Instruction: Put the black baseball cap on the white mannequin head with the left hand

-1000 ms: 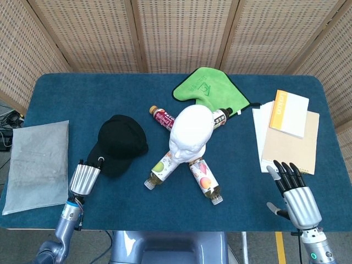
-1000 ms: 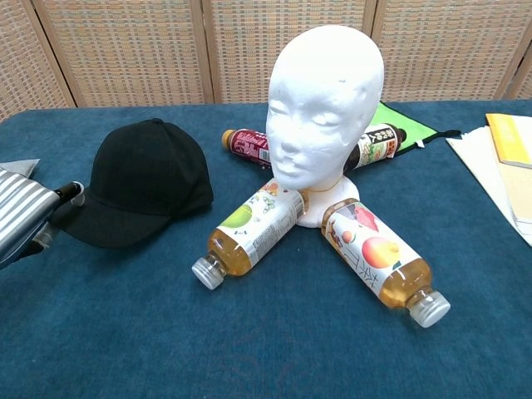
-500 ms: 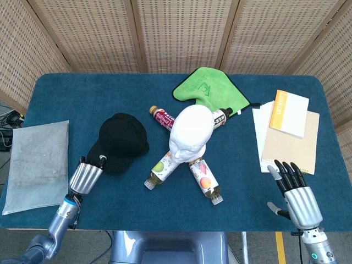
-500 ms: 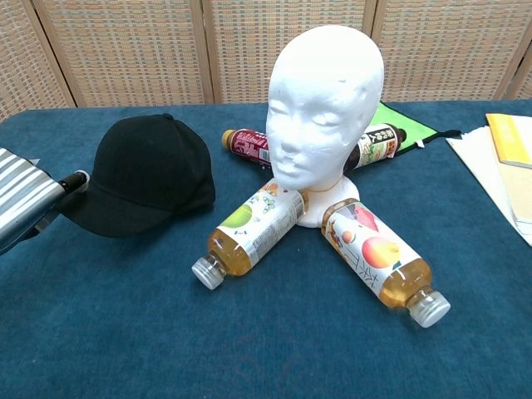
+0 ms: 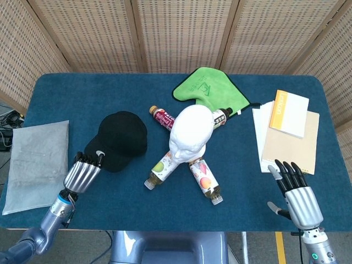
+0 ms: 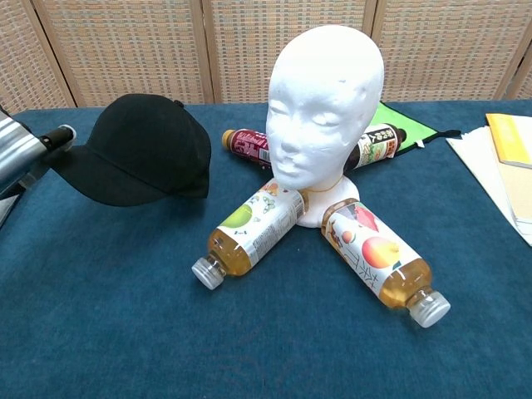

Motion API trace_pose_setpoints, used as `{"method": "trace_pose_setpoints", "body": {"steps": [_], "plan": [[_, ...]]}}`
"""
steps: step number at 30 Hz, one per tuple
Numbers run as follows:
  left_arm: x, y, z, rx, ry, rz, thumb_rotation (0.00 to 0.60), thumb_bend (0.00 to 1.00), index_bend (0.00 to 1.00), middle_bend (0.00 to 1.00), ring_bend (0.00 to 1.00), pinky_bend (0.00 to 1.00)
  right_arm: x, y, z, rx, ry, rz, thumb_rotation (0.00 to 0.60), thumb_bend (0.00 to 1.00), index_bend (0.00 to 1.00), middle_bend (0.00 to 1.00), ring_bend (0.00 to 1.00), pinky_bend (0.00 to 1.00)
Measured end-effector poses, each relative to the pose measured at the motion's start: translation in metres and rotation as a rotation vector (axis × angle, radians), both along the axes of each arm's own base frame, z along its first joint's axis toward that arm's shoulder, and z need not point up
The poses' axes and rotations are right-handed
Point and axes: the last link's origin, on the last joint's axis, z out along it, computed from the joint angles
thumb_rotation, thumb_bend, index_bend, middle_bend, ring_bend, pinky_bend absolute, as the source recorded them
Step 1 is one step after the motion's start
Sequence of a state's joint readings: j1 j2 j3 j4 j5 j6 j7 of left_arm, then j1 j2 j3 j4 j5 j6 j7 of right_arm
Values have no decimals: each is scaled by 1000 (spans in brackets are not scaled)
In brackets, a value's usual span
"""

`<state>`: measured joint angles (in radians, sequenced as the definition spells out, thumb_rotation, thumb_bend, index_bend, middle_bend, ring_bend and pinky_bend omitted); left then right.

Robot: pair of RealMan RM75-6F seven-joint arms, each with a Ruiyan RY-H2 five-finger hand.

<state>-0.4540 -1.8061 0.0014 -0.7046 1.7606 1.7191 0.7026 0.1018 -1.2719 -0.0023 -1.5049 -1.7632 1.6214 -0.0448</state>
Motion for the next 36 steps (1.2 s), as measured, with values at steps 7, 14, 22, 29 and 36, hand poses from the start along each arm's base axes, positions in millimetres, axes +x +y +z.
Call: {"method": "trace_pose_setpoints", "body": {"steps": [7, 14, 22, 29, 36], "plan": [[10, 8, 23, 62, -30, -19, 600, 874, 829, 946, 932, 834, 0, 0, 0, -3, -2, 3, 600, 48, 0, 0, 0, 0], [21, 19, 49, 126, -40, -45, 600, 874, 830, 947, 932, 834, 1, 0, 0, -5, -7, 9, 600, 49, 0, 0, 0, 0], [48, 38, 76, 195, -51, -103, 600, 877, 830, 947, 933, 834, 0, 0, 1, -7, -14, 7, 600, 48, 0, 0, 0, 0], [82, 56, 91, 234, -101, -130, 600, 889, 830, 949, 936, 835, 0, 0, 4, -14, -24, 6, 600, 49, 0, 0, 0, 0], [124, 73, 101, 268, -146, -182, 600, 889, 830, 949, 936, 835, -1, -1, 6, -18, -34, 2, 600, 49, 0, 0, 0, 0]]}}
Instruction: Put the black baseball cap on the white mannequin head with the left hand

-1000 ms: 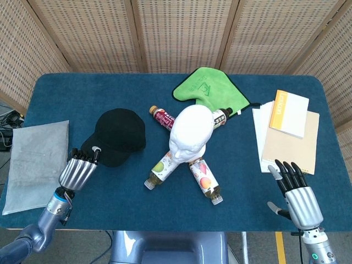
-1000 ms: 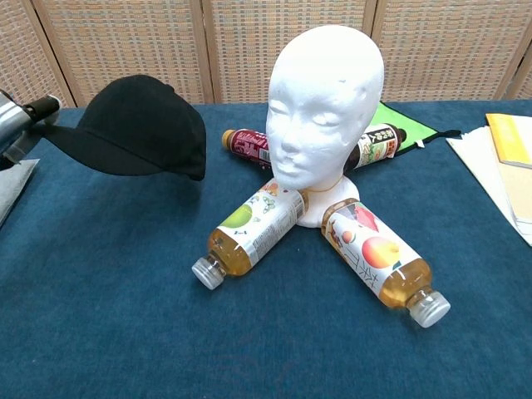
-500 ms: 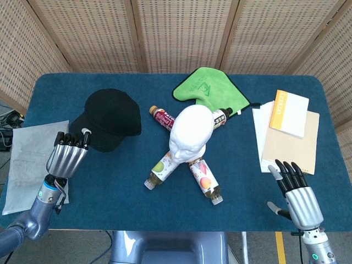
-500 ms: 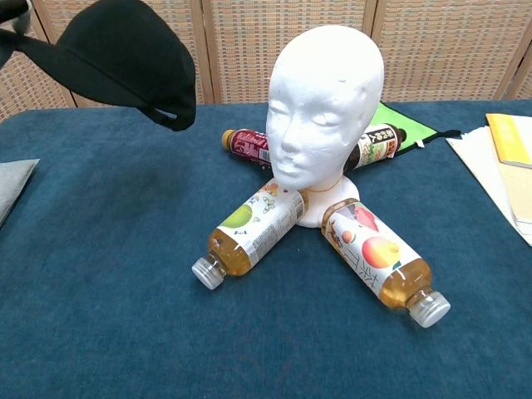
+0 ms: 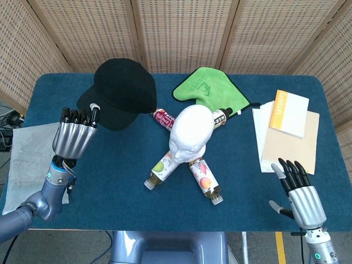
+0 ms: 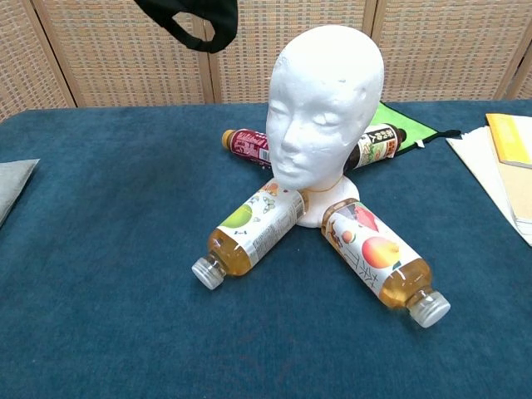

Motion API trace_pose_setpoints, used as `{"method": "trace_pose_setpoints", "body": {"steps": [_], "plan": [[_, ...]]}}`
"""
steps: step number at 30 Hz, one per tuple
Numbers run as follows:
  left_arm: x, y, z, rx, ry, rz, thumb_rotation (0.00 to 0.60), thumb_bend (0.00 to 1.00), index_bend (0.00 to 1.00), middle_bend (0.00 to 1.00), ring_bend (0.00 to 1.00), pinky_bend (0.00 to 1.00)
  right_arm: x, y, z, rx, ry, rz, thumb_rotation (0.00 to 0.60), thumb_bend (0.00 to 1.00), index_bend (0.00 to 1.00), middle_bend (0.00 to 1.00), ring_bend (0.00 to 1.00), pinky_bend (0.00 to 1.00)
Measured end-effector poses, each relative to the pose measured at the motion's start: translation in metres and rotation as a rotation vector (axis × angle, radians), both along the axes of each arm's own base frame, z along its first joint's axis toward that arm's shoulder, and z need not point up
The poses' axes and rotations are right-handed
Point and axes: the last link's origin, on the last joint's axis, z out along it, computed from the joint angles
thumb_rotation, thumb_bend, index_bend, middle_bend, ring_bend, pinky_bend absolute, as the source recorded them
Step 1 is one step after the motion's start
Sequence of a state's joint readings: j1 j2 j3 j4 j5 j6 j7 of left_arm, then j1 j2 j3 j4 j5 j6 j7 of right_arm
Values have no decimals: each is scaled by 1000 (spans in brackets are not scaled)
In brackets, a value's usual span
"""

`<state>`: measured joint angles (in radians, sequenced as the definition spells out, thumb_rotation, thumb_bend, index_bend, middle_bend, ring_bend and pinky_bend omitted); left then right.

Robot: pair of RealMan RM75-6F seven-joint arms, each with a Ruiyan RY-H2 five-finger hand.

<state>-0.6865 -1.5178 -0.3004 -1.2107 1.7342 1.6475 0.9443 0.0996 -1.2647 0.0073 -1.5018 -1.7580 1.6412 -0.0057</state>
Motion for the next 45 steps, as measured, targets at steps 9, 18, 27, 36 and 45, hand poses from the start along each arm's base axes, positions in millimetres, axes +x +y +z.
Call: {"method": "trace_pose_setpoints", "body": {"steps": [9, 18, 27, 36, 45], "plan": [[66, 16, -4, 13, 17, -51, 600, 889, 830, 949, 936, 835, -3, -2, 5, -3, -23, -15, 600, 49, 0, 0, 0, 0], [127, 15, -18, 1, 8, -114, 600, 895, 830, 949, 938, 838, -7, -5, 8, 4, -52, -30, 600, 49, 0, 0, 0, 0], [159, 1, -45, -41, -16, -125, 600, 926, 830, 953, 948, 852, -8, -6, 14, 1, -77, -33, 600, 49, 0, 0, 0, 0], [168, -7, -62, -75, -44, -99, 600, 947, 831, 958, 953, 858, -8, -5, 13, 10, -77, -30, 600, 48, 0, 0, 0, 0], [171, -19, -79, -100, -42, -92, 600, 952, 832, 958, 955, 858, -7, -4, 13, 9, -80, -27, 600, 49, 0, 0, 0, 0]]}}
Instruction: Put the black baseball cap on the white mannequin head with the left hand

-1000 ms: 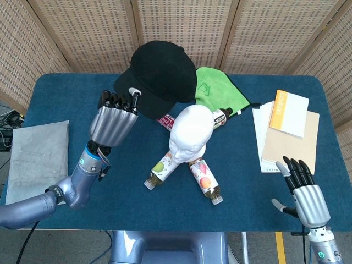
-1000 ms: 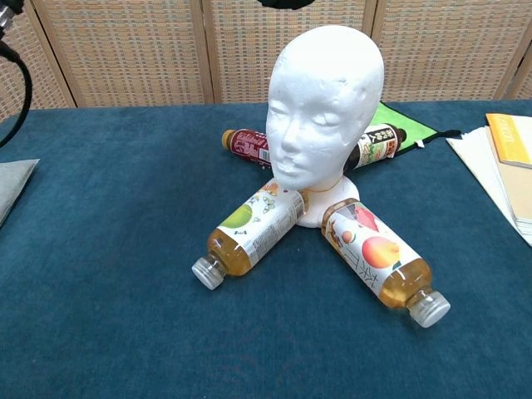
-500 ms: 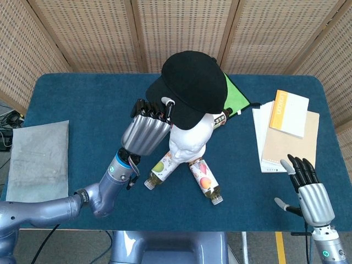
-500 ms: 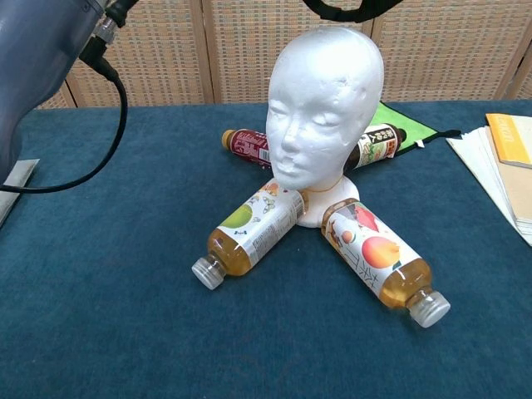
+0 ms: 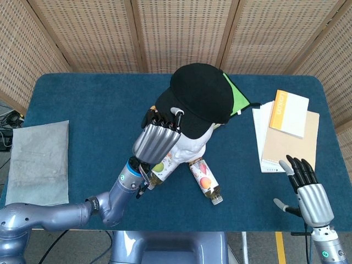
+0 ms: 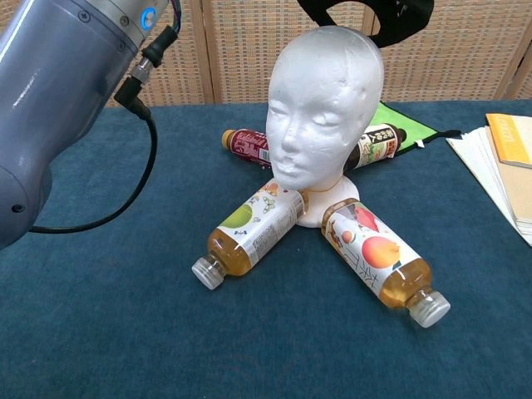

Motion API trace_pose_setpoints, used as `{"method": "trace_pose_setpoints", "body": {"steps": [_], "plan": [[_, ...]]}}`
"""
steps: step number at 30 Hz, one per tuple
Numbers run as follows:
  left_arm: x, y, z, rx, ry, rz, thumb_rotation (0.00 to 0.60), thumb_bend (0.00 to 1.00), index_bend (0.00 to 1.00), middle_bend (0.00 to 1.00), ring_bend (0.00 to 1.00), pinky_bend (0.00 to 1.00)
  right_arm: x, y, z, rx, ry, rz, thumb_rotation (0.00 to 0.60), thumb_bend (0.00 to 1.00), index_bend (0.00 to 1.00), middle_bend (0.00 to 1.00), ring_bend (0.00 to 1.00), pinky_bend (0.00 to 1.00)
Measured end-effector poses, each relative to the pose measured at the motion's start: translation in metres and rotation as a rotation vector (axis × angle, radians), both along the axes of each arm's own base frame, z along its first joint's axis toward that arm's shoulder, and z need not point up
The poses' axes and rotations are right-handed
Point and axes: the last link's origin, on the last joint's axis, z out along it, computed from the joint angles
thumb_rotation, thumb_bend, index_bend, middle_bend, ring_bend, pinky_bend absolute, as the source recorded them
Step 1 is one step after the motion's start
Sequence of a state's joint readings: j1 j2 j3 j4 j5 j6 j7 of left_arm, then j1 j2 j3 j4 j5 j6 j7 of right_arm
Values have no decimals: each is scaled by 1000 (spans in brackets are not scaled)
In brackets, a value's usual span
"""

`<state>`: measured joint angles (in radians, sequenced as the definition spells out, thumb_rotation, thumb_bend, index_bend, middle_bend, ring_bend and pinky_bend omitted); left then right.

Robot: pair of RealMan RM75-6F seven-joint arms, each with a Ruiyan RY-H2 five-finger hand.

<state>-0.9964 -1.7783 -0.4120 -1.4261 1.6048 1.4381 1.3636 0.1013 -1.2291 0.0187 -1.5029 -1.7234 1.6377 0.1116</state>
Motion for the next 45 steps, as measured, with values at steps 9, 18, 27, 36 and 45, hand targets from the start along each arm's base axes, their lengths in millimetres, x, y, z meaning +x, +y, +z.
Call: {"method": "trace_pose_setpoints", "body": {"steps": [9, 18, 27, 36, 45], "plan": [[-13, -13, -12, -23, -6, 25, 600, 984, 835, 965, 962, 868, 1, 1, -1, 1, 4, 3, 600, 49, 0, 0, 0, 0], [-22, -26, -11, -24, -32, 36, 600, 1000, 835, 969, 967, 873, 2, 2, -4, 10, 15, 8, 600, 49, 0, 0, 0, 0], [-27, -36, -21, -46, -19, 74, 600, 1000, 833, 969, 970, 881, 3, 3, -5, 10, 18, 12, 600, 48, 0, 0, 0, 0], [-27, -35, -28, -59, -21, 119, 600, 1000, 830, 971, 974, 882, 3, 3, -4, 8, 15, 11, 600, 49, 0, 0, 0, 0], [-27, -43, -35, -75, 1, 141, 600, 1000, 824, 971, 974, 882, 4, 3, -5, 10, 17, 14, 600, 49, 0, 0, 0, 0]]}}
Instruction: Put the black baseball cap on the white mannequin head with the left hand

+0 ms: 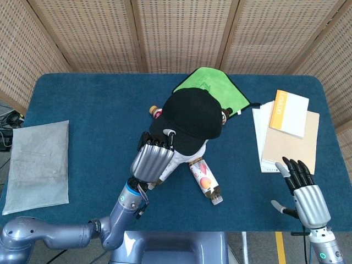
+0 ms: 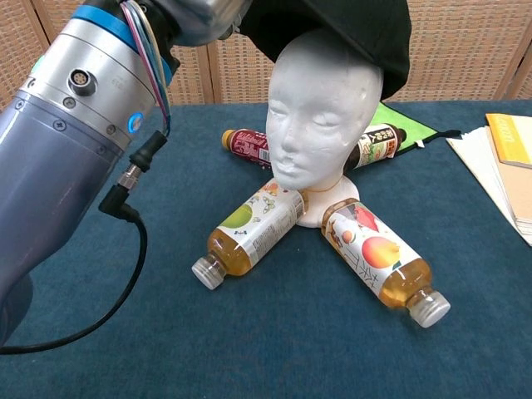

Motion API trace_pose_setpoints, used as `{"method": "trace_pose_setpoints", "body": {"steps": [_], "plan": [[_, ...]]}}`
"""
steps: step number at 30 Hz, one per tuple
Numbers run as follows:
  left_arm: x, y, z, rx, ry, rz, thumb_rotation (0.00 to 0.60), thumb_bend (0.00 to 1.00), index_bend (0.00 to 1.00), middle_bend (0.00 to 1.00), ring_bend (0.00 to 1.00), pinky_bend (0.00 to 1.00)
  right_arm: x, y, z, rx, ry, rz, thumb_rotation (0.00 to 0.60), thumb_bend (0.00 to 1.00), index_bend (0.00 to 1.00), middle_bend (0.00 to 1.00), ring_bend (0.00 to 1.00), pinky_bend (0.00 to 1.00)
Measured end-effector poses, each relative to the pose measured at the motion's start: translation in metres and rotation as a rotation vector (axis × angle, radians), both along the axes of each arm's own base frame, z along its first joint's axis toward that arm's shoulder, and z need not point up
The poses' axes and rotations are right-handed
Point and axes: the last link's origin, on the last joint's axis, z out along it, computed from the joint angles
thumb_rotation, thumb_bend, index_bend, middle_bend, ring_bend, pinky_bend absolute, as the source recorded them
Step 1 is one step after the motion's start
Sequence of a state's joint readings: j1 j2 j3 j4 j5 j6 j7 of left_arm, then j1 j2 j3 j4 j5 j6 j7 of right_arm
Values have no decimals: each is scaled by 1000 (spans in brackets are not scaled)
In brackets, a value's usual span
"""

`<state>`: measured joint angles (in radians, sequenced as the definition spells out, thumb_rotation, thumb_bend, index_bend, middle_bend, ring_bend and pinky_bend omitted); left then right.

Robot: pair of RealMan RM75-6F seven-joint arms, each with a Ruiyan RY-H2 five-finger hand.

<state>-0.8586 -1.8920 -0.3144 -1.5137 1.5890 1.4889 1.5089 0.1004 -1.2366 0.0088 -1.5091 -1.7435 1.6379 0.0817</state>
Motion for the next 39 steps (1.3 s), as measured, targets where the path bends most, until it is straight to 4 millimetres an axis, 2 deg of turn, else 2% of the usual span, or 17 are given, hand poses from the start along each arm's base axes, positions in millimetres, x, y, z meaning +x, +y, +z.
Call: {"method": "trace_pose_setpoints", "body": {"steps": [12, 33, 39], "plan": [[3, -5, -7, -23, 14, 26, 600, 1000, 807, 971, 974, 882, 0, 0, 1, -2, -5, -2, 600, 49, 0, 0, 0, 0], [-9, -7, -18, -87, 2, 102, 600, 1000, 769, 971, 974, 882, 0, -1, 2, -7, -4, -2, 600, 49, 0, 0, 0, 0], [-9, -6, -15, -70, 25, 65, 600, 988, 750, 971, 974, 882, 0, 0, 2, -6, -4, -1, 600, 49, 0, 0, 0, 0]]}}
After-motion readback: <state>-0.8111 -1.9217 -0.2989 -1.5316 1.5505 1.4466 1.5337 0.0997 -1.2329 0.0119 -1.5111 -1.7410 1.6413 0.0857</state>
